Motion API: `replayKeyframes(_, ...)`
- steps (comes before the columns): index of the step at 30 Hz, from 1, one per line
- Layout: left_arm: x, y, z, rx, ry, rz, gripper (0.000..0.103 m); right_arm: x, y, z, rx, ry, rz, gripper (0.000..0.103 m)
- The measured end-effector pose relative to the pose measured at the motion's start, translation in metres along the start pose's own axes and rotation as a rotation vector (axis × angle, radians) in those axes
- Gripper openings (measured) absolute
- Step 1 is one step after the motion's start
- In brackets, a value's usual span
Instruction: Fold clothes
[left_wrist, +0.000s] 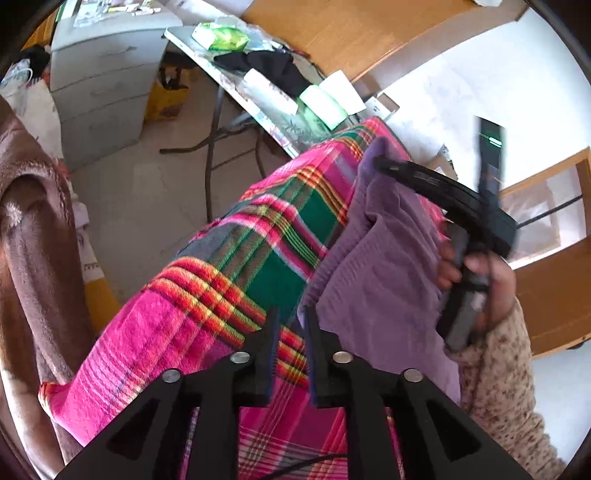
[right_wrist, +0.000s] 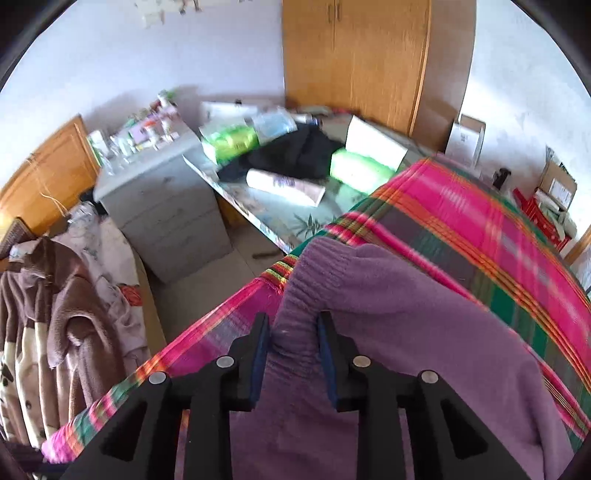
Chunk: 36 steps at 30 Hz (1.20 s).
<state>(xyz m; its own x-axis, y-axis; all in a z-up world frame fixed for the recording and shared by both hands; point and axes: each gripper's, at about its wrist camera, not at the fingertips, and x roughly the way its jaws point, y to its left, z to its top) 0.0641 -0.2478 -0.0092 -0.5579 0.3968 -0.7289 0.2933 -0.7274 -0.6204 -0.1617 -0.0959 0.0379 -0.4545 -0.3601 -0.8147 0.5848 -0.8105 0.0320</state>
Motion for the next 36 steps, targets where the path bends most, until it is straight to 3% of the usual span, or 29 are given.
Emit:
replayKeyframes(5,0.0,-0.001,0.0,-0.026,0.034,-0.055,0.044,-0.069,-0.029,-0.051,0.082,-0.048,0.012,0.027)
replayKeyframes(10,-0.001,-0.001,-0.005,-0.037,0.068,-0.047,0.044,-0.146,-0.073,-0.141,0.232,-0.081,-0.008,0.027)
replayKeyframes(18,0.003,-0.006,-0.013,-0.054,0.08,-0.047,0.045,-0.256,-0.142,-0.298,0.557,-0.155,-0.204,0.033)
replayKeyframes(22,0.01,-0.015,-0.013,-0.035,0.081,-0.045,0.045,-0.28,-0.148,-0.341,0.609,-0.173,-0.267,0.035)
replayKeyframes(28,0.014,-0.023,-0.01,-0.061,0.071,-0.021,0.045,-0.283,-0.113,-0.366,0.454,-0.179,-0.309,0.04)
replayKeyframes(36,0.022,-0.027,-0.004,-0.088,0.062,-0.013,0.045,-0.236,-0.071,-0.359,0.181,-0.07,-0.367,0.042)
